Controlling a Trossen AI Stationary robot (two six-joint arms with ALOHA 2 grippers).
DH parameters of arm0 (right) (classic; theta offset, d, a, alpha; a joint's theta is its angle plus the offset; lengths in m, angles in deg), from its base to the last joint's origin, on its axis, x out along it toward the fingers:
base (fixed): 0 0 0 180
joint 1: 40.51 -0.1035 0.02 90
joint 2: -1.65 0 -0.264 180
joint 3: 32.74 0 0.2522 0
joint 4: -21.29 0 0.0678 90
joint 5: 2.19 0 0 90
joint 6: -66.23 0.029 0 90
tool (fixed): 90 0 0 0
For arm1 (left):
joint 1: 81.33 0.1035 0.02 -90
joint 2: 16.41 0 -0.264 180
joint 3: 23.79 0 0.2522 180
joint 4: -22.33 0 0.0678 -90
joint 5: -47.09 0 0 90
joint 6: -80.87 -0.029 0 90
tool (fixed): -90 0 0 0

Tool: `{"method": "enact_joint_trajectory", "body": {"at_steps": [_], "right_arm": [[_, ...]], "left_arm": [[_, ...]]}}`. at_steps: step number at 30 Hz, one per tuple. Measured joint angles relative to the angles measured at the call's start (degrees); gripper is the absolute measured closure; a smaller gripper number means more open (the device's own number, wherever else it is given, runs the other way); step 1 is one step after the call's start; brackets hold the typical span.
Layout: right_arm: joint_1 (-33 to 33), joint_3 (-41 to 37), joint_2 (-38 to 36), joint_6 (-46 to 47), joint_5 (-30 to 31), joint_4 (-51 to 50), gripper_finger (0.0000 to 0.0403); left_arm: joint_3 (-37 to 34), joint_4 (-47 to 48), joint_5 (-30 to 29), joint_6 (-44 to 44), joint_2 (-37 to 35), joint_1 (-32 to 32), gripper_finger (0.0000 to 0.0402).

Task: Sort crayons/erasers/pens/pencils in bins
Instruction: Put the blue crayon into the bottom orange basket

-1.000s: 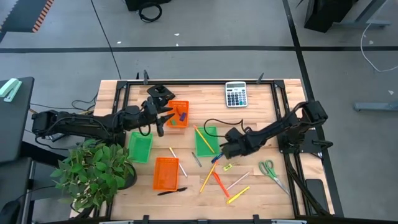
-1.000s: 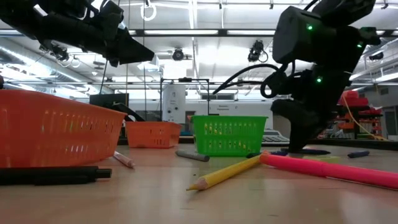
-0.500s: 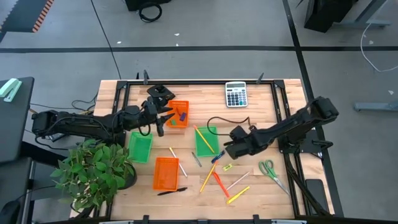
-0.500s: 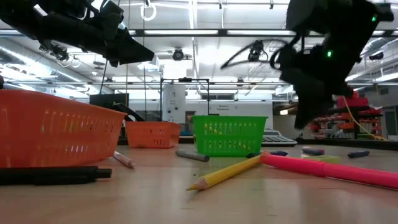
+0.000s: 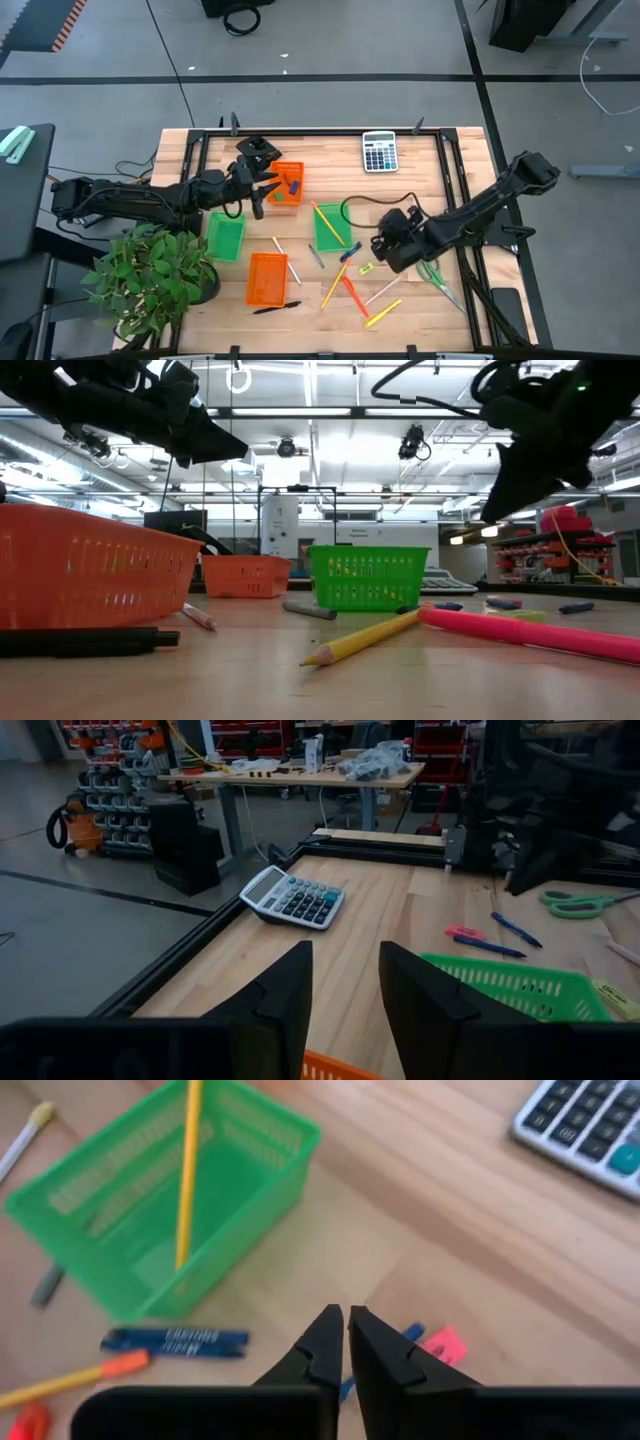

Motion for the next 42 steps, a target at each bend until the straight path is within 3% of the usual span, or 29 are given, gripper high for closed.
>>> {"method": "enact_joint_trajectory", "body": {"at_steps": [9, 17, 23, 28, 34, 42], "right_arm": [[-9.13, -4.55, 2.10, 7.67, 0.47, 4.95, 0.0311], [-16.46, -12.42, 2.10, 12.06, 8.80, 11.92, 0.0251], [-17.16, -15.41, 2.10, 8.40, 11.30, 12.02, 0.0247], [-17.17, -19.09, 2.10, 10.59, 13.86, 14.11, 0.0247], [-15.86, -20.59, 2.10, 10.95, 19.58, 21.53, 0.0247], [-12.43, -19.80, 6.19, 2.08, 19.41, 41.01, 0.0255]], "left_arm": [[0.00, -1.52, -0.01, -0.28, 0.00, 0.00, 0.0278], [0.00, -1.64, -0.01, -0.28, 0.00, 0.00, 0.0281], [0.00, -3.08, -0.01, -0.33, 0.00, 0.00, 0.0284], [0.00, -3.10, -0.76, -0.49, 0.00, 0.01, 0.0285], [0.00, -3.06, -0.86, -0.41, 0.00, 1.13, 0.0283], [0.00, -2.86, -0.86, 0.12, 0.00, 1.66, 0.0289]]}}
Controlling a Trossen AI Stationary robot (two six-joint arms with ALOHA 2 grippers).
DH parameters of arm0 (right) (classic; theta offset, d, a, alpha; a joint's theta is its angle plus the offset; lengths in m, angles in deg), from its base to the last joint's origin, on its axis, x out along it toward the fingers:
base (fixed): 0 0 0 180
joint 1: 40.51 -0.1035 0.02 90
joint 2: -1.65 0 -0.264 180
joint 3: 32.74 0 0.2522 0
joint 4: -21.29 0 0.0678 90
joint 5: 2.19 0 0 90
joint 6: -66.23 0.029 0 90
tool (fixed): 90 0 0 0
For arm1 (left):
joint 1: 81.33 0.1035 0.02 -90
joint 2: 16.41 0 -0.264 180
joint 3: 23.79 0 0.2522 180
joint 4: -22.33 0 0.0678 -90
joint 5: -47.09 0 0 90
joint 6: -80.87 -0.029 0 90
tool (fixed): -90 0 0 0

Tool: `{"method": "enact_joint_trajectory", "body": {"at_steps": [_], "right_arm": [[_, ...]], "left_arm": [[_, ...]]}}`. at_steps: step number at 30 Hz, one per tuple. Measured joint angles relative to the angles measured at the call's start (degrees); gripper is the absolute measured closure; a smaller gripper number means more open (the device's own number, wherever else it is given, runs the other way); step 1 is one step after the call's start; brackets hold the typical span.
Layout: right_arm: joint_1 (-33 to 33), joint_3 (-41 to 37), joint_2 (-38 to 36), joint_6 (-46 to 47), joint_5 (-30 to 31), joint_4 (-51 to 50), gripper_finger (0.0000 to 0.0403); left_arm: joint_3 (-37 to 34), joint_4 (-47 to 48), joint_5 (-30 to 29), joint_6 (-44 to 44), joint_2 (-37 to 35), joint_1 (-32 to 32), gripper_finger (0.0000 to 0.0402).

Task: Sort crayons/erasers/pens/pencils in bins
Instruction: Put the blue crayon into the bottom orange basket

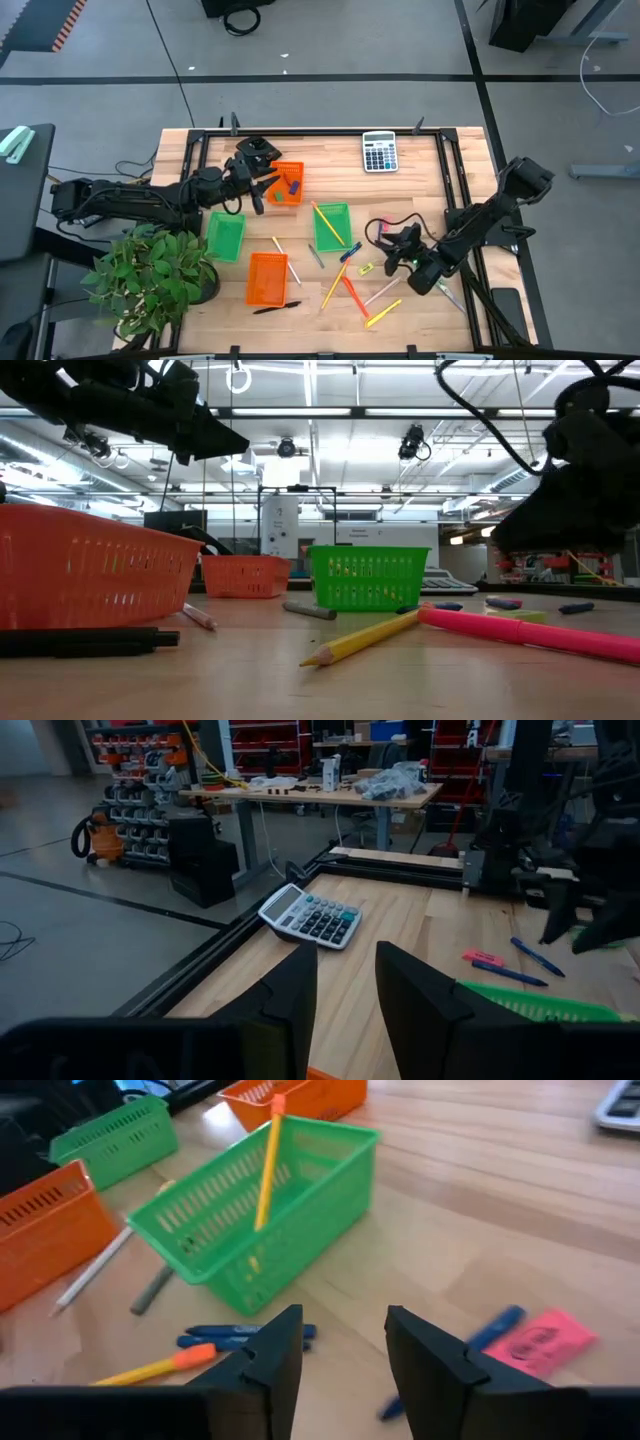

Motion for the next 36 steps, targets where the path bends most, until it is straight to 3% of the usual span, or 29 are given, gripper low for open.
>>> {"method": "enact_joint_trajectory", "body": {"at_steps": [5, 11, 18, 28, 36], "right_arm": [[1.88, 3.84, 7.87, -0.48, -0.47, 0.07, 0.0271], [4.32, 5.37, 14.25, 6.33, -4.99, -2.11, 0.0273], [4.33, 5.41, 12.06, 6.49, -6.95, -3.88, 0.0247], [4.29, 5.37, 3.60, 6.70, -10.34, -14.52, 0.0237], [4.35, 5.35, 6.02, 14.60, -10.93, -20.29, 0.0237]], "left_arm": [[0.00, 0.70, 0.00, -0.45, 0.00, 0.00, 0.0287], [0.00, 2.03, 0.00, -0.60, 0.02, 0.00, 0.0291], [0.00, 2.10, 0.00, -1.15, 0.02, 0.00, 0.0289], [0.00, 2.09, 0.00, -1.52, 0.02, 0.00, 0.0289], [0.00, 2.12, 0.00, -1.54, 0.02, 0.00, 0.0289]]}}
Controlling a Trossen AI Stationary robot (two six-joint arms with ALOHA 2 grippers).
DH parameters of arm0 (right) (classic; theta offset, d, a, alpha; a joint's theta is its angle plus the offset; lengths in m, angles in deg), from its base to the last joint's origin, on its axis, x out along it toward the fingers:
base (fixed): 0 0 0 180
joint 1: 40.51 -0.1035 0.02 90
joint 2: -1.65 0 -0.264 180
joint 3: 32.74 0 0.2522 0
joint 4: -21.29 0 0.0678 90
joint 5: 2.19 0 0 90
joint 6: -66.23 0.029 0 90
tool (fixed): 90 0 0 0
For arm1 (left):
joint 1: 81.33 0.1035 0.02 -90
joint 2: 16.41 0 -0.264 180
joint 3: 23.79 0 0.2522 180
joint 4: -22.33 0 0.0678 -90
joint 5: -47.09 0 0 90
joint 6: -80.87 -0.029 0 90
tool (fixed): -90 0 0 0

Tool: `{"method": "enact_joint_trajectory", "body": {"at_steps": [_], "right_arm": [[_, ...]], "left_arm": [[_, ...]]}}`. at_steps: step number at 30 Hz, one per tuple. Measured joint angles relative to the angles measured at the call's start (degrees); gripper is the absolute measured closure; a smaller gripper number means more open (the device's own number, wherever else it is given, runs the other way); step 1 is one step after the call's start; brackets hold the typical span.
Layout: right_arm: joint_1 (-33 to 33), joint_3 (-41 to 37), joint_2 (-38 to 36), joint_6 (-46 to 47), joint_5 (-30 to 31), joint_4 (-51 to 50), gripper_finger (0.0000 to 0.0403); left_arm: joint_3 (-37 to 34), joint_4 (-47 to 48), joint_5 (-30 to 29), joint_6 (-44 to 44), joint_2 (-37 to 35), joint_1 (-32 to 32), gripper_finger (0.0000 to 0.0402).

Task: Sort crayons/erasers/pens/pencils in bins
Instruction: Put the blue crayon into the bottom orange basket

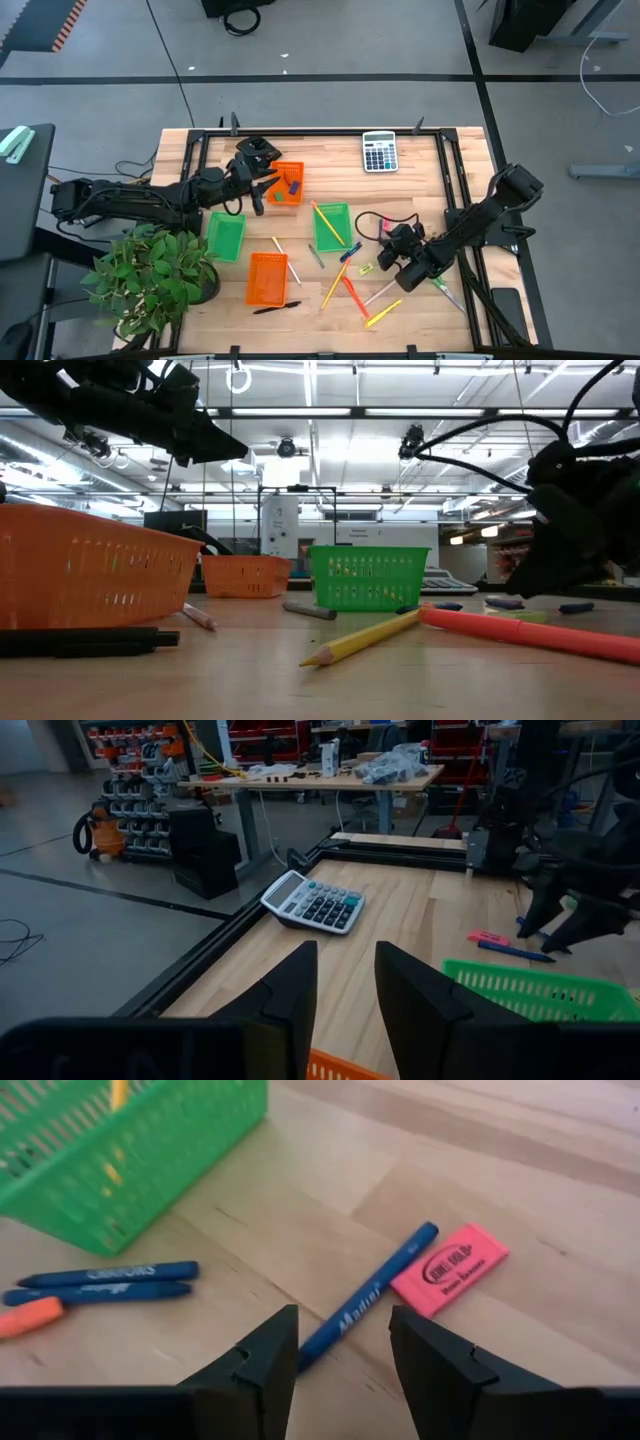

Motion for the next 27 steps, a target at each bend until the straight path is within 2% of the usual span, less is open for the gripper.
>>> {"method": "enact_joint_trajectory", "body": {"at_steps": [17, 22, 27], "right_arm": [[0.35, 0.20, 6.82, 0.57, 2.44, 4.05, 0.0237], [0.31, 0.13, 6.92, -3.65, 2.50, 4.29, 0.0246], [0.31, 0.13, 6.96, -9.51, 2.43, 4.55, 0.0277]], "left_arm": [[0.00, 0.00, 0.00, 0.00, 0.00, 0.00, 0.0290], [0.00, -0.01, 0.00, 0.00, 0.00, 0.00, 0.0291], [0.00, -0.02, 0.00, 0.00, 0.00, 0.00, 0.0290]]}}
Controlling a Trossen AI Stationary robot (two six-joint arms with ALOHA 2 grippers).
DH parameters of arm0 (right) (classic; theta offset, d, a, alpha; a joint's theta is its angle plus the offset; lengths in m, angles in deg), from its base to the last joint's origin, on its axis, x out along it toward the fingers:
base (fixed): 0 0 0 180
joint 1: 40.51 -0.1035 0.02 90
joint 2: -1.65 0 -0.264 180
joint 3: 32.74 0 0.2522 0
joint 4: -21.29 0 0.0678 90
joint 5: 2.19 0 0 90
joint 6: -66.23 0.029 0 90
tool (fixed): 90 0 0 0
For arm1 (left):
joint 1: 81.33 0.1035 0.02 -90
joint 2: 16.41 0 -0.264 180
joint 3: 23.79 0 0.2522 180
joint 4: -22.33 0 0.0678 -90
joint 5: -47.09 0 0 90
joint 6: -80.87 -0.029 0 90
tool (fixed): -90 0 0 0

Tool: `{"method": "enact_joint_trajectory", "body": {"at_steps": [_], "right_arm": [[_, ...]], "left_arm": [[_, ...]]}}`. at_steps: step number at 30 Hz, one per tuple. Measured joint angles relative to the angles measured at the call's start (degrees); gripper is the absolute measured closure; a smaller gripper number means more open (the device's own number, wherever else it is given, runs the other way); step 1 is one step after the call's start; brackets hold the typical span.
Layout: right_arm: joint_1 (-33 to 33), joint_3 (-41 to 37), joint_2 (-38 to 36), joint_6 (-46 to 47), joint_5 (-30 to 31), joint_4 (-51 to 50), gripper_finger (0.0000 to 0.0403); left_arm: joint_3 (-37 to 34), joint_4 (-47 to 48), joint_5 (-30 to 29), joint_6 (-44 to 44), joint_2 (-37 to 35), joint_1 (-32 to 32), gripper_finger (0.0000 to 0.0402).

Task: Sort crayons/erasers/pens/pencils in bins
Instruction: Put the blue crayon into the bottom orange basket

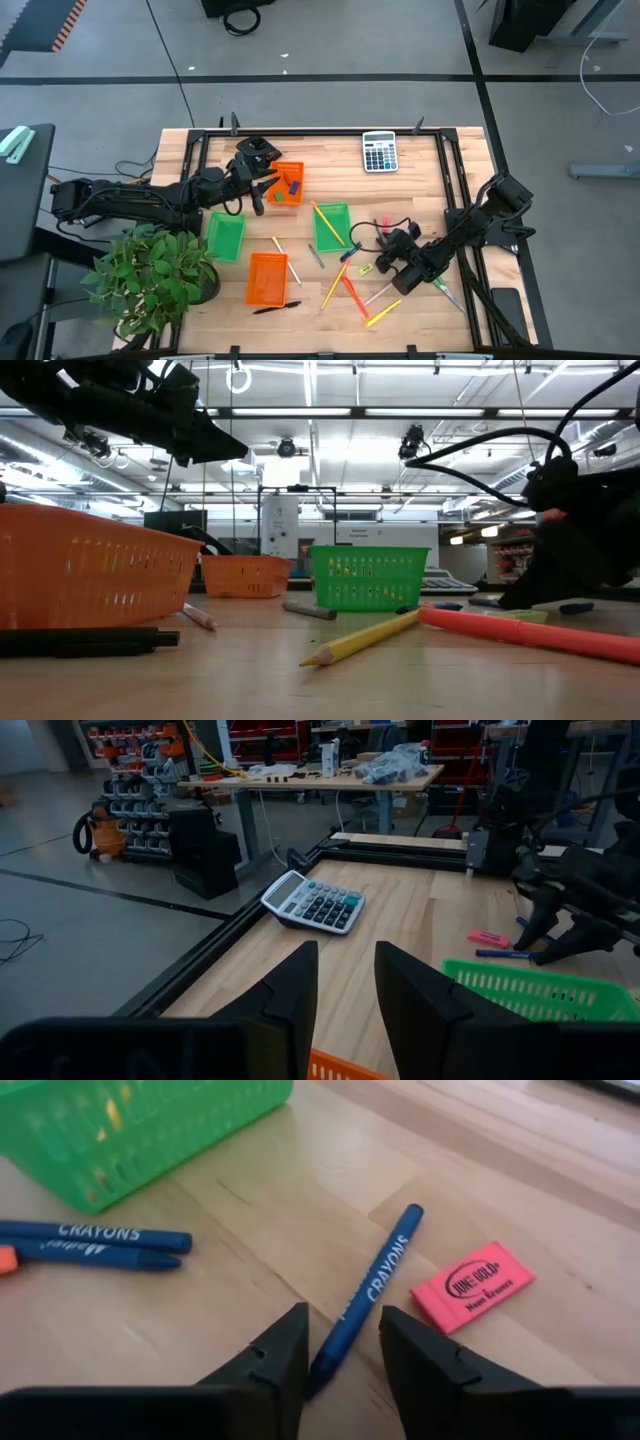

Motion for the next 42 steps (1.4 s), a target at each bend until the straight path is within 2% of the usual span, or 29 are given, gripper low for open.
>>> {"method": "enact_joint_trajectory", "body": {"at_steps": [11, 21, 29, 33, 37, 39, 42], "right_arm": [[0.00, -0.02, 0.02, -1.66, -0.13, -0.39, 0.0359], [0.07, -0.33, -0.70, -0.70, 2.93, -0.88, 0.0364], [0.07, -0.28, -8.84, -5.72, 6.89, -0.28, 0.0365], [0.04, 0.16, -14.97, -12.90, 7.24, -0.17, 0.0365], [0.30, 2.51, -20.18, -27.17, 7.38, 3.52, 0.0365], [1.21, 4.05, -21.07, -35.49, 7.09, 7.37, 0.0365], [4.43, 5.99, -20.30, -45.83, 3.24, 13.20, 0.0366]], "left_arm": [[0.00, 0.00, 0.00, 0.02, 0.00, 0.00, 0.0291], [0.00, -0.01, 0.00, 0.02, 0.00, 0.00, 0.0291], [0.00, -1.90, 0.00, -0.07, 0.00, 0.00, 0.0292], [0.00, -2.05, 0.00, 0.07, 0.00, 0.00, 0.0294], [0.00, -2.05, 0.00, 0.09, 0.00, 0.00, 0.0294], [0.00, -2.15, 0.00, 0.09, 0.00, 0.00, 0.0294], [0.00, -2.38, 0.00, 0.03, -0.02, 0.00, 0.0294]]}}
